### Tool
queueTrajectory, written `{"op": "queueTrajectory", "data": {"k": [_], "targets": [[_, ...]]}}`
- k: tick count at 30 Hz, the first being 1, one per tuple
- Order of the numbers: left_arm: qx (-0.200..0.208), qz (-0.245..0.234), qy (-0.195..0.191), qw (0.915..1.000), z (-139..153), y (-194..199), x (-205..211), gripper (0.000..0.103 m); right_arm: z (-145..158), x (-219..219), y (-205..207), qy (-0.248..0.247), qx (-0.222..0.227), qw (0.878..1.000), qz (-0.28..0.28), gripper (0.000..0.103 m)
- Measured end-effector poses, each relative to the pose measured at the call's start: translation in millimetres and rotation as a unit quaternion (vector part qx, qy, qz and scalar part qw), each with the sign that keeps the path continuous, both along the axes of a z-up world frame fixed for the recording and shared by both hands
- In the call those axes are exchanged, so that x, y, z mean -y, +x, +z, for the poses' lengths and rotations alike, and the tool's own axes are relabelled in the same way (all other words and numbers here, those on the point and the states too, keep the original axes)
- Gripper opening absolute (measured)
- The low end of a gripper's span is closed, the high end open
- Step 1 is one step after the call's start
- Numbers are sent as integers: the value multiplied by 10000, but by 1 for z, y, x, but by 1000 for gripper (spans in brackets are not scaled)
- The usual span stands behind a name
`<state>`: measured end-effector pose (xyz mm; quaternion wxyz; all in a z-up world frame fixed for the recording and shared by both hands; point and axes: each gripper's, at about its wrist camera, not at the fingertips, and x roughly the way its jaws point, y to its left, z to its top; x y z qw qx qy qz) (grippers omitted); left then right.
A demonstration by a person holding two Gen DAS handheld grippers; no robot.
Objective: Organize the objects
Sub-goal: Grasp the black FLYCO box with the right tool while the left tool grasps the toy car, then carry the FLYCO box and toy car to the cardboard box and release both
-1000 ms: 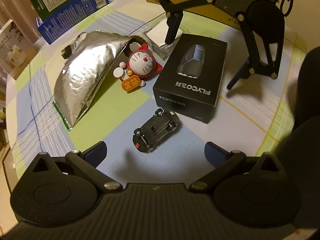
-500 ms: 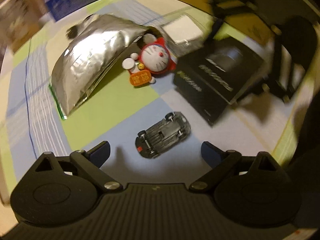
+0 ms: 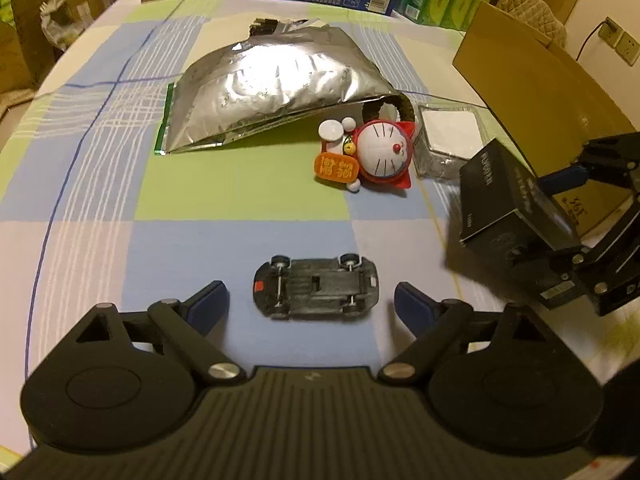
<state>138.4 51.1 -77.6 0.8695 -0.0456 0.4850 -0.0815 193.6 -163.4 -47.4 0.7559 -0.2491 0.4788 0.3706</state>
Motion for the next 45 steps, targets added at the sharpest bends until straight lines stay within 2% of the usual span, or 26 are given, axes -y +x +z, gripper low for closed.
{"op": "queueTrajectory", "data": {"k": [2, 5, 7, 9, 14, 19, 26, 33, 40, 45], "targets": [[39, 0, 151, 9999, -1, 1, 6, 85, 3, 3, 1, 81, 52, 9999, -98, 85], [84, 121, 331, 9993, 0, 1, 10, 75, 4, 6, 1, 179, 103, 9997, -158, 85], [89, 194, 351, 9992, 0, 0, 11, 71, 4, 7, -1, 203, 112, 9996, -175, 85], [84, 220, 381, 9990, 1, 0, 12, 63, 4, 9, -2, 220, 110, 9995, -203, 85], [10, 188, 428, 9989, 3, -4, 14, 63, 12, 15, -5, 305, 132, 9990, -301, 85], [88, 99, 577, 9982, 15, -9, 16, 62, 36, 24, -9, 574, 199, 9968, -520, 85], [508, -246, 820, 9950, 76, -6, 36, 62, 106, 55, -7, 1258, 351, 9858, -1058, 85], [960, -799, 651, 9900, 141, 14, 88, 62, 167, 115, 11, 1288, 777, 9711, -1854, 85], [1288, -1186, 393, 9838, 180, 33, 149, 62, 188, 176, 25, 1192, 939, 9544, -2572, 85], [1404, -1518, 200, 9782, 194, 47, 196, 62, 186, 215, 36, 1246, 792, 9422, -3008, 85]]}}
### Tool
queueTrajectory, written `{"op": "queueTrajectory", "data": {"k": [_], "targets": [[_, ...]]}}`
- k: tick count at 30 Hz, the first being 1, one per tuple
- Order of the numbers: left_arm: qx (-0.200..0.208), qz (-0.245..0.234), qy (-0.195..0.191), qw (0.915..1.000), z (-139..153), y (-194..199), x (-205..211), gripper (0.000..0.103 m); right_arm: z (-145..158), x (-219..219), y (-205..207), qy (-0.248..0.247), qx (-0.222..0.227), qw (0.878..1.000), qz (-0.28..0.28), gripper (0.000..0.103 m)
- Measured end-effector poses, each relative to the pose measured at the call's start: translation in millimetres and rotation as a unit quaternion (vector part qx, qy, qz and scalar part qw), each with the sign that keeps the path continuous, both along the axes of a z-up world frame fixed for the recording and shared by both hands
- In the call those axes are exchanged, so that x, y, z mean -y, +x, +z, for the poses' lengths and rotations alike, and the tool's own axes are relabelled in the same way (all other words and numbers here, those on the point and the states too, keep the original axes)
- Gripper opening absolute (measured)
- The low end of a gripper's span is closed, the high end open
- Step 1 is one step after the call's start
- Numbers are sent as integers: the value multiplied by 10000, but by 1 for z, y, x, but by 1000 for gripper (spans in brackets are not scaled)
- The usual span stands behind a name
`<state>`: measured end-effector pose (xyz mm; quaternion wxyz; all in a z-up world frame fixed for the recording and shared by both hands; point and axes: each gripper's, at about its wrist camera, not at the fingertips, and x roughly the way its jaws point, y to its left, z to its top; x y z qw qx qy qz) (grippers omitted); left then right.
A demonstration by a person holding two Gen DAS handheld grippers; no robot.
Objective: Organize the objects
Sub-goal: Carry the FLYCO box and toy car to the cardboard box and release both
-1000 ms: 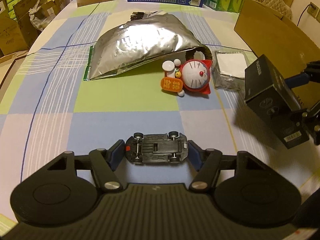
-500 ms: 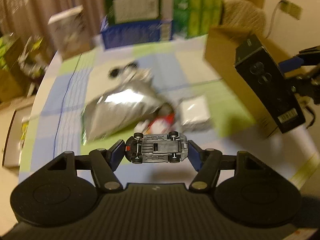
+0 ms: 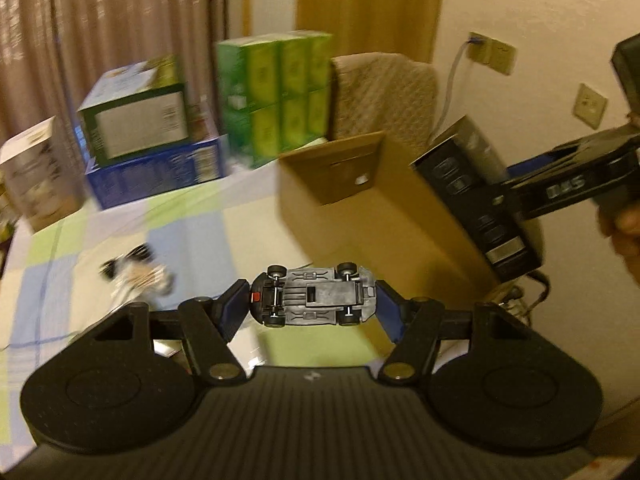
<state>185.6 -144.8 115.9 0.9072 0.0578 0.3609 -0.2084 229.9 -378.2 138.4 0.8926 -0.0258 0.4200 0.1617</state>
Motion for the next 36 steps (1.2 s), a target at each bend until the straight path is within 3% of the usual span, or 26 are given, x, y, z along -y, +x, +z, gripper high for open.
{"op": "queueTrajectory", "data": {"k": [6, 15, 28, 30, 36], "targets": [[-1, -497, 24, 9988, -4, 14, 52, 63, -14, 38, 16, 328, -247, 9981, -460, 85], [-74, -958, 162, 9952, -28, 31, 103, 63, -28, 60, 40, 503, -360, 9952, -752, 85], [-224, -1311, 443, 9901, -57, 46, 125, 63, -44, 75, 55, 672, -478, 9922, -940, 85], [-213, -1271, 470, 9905, -59, 48, 125, 74, -45, 75, 55, 674, -482, 9922, -927, 85], [-151, -1165, 444, 9921, -55, 46, 114, 74, -49, 74, 53, 697, -515, 9922, -893, 85]]}}
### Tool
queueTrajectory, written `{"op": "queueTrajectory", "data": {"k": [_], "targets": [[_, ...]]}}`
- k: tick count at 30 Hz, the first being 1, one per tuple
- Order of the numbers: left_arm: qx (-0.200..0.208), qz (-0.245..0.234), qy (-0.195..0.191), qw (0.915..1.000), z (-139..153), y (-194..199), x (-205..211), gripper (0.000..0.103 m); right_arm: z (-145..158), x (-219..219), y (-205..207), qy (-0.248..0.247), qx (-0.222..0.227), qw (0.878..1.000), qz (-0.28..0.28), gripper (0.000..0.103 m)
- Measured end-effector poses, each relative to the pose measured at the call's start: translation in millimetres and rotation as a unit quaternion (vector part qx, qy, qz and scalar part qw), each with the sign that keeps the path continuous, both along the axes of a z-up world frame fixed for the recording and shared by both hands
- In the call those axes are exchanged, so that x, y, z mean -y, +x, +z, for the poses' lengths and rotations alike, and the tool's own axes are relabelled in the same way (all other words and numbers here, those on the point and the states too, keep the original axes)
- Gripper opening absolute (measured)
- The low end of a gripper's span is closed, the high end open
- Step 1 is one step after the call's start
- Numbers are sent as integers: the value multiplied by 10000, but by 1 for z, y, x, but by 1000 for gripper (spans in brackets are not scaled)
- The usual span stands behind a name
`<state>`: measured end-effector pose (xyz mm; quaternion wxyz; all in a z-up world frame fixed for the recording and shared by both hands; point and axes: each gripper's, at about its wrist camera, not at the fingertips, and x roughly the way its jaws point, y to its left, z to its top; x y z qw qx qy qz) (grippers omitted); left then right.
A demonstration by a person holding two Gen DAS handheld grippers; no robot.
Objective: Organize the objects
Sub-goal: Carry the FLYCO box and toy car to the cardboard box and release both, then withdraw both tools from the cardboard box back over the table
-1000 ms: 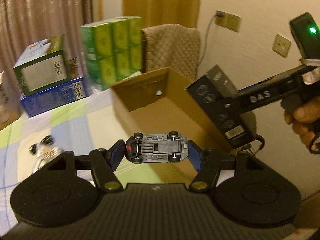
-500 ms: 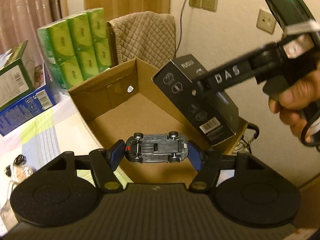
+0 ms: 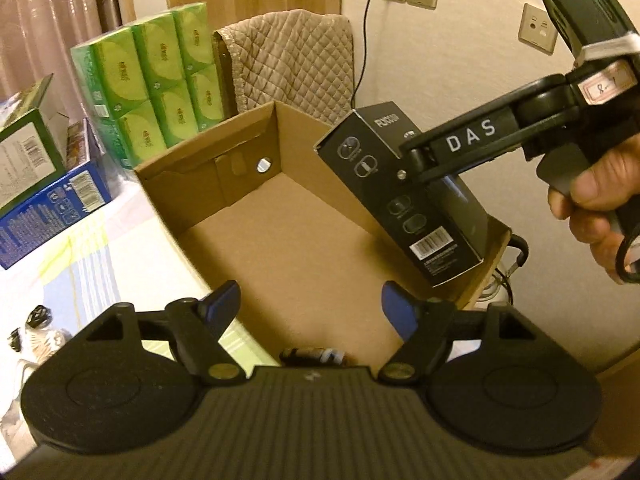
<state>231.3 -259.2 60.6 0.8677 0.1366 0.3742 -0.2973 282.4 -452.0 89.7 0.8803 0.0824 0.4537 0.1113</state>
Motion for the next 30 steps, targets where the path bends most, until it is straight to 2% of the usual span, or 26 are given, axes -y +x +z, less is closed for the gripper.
{"op": "queueTrajectory", "data": {"k": [11, 16, 22, 30], "targets": [[98, 380, -181, 9991, 15, -11, -33, 76, -13, -12, -1, -139, -133, 9998, -11, 85], [92, 503, -271, 9983, 19, -11, -41, 76, -28, -13, 4, -26, -534, 9985, -61, 87], [92, 613, -309, 9976, 20, -13, -52, 76, -29, -7, 0, -29, -459, 9985, -286, 89], [18, 979, -448, 9942, 22, -21, -81, 77, -13, -9, -19, -29, -248, 9992, -299, 89]]}}
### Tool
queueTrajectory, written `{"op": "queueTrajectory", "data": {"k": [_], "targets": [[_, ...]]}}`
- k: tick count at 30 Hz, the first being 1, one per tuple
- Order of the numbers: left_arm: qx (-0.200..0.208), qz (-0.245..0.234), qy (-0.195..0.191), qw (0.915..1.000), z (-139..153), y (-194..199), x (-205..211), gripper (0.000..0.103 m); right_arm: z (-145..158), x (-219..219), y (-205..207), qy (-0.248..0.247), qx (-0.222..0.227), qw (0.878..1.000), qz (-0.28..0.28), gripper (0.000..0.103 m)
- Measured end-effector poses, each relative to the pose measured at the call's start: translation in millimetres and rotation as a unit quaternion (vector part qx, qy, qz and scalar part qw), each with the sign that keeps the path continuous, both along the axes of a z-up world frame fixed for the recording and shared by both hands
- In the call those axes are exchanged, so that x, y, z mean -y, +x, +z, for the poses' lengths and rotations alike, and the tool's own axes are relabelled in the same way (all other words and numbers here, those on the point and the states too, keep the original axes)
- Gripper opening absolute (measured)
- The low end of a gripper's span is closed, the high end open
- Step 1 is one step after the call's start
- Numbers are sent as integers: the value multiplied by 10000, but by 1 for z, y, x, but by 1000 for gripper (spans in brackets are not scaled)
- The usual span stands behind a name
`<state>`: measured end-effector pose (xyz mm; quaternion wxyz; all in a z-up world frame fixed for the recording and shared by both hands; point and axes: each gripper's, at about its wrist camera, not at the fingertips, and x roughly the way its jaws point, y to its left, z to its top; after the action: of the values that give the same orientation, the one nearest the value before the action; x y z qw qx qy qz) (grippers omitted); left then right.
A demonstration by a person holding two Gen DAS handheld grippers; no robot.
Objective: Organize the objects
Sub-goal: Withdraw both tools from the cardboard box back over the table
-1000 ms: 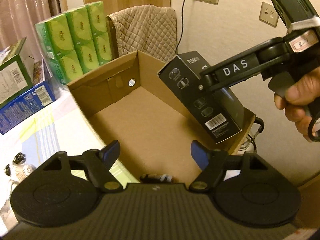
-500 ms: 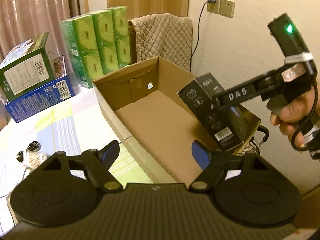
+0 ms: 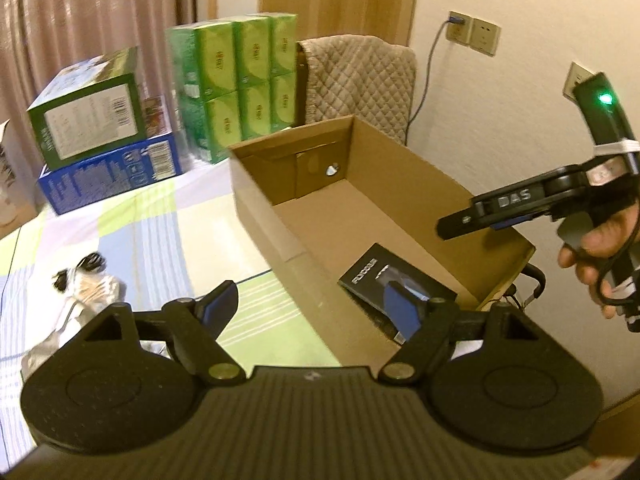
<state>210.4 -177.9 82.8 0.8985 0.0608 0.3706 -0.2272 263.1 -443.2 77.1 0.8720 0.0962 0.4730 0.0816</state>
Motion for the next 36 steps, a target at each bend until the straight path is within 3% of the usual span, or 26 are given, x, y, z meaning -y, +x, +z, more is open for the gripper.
{"op": "queueTrajectory", "data": {"k": [14, 26, 36], "targets": [[34, 675, -66, 9977, 12, -45, -55, 86, 35, -41, -65, -245, 570, 9975, 343, 89], [319, 1217, -177, 9919, 38, -85, -110, 102, 58, -85, -105, -338, 1018, 9901, 901, 89], [387, 1863, -85, 9817, 43, -110, -171, 102, 56, -129, -126, -307, 1234, 9814, 1440, 89]]}}
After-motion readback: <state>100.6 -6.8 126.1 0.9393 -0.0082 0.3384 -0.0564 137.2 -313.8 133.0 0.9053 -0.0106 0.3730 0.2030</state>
